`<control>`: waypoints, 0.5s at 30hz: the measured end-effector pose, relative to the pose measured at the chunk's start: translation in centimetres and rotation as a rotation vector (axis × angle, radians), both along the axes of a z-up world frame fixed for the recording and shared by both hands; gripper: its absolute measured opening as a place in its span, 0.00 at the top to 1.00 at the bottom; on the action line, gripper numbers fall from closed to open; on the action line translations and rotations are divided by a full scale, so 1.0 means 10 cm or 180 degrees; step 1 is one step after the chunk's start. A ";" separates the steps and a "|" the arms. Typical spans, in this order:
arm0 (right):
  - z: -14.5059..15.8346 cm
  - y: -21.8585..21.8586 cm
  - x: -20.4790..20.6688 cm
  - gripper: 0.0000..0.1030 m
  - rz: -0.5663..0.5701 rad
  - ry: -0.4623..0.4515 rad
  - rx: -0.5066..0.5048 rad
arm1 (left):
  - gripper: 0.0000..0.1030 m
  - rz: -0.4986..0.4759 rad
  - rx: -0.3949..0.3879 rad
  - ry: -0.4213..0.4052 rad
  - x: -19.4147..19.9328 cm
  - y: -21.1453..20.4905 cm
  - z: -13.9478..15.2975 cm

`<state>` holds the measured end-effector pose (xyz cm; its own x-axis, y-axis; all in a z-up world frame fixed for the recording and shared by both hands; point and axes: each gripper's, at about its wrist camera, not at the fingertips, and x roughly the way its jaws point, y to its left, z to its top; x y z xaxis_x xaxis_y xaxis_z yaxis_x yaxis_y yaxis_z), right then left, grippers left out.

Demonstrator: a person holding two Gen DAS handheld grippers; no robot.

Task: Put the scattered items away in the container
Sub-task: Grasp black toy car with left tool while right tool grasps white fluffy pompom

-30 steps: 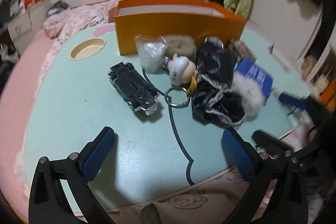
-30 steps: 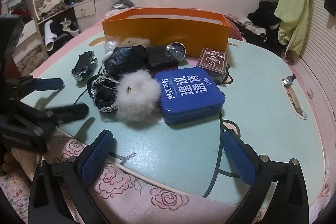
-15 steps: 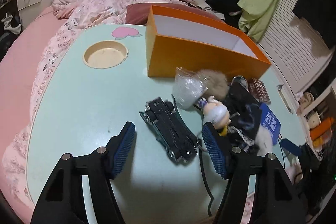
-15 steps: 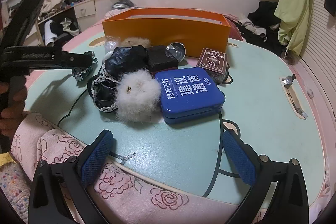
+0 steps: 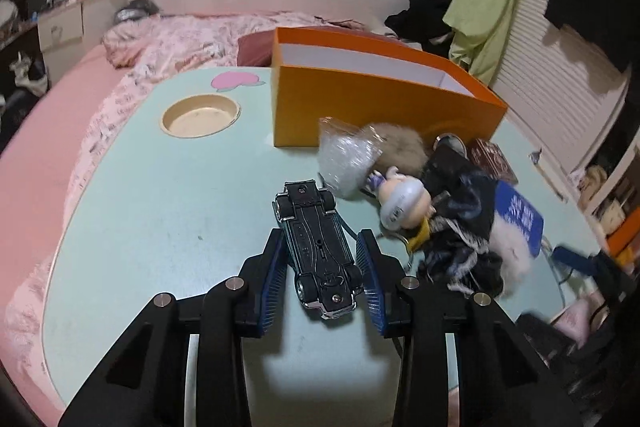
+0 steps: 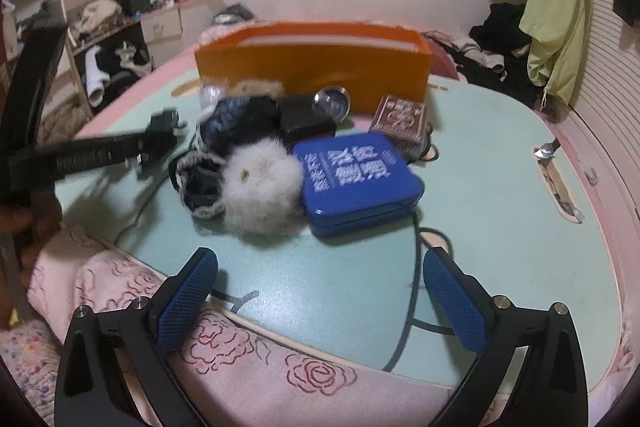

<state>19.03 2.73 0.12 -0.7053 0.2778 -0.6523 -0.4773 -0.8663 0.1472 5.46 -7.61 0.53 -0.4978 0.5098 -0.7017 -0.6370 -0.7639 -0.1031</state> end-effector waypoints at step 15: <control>0.23 0.31 -0.15 0.25 0.0110 0.0005 -0.0123 | 0.63 -0.0030 -0.0024 0.0054 0.01 0.03 -0.01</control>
<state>17.50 5.87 2.37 -0.7151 0.2279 -0.6608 -0.4469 -0.8760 0.1816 5.57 -7.32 0.42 -0.5048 0.5092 -0.6971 -0.6459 -0.7585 -0.0863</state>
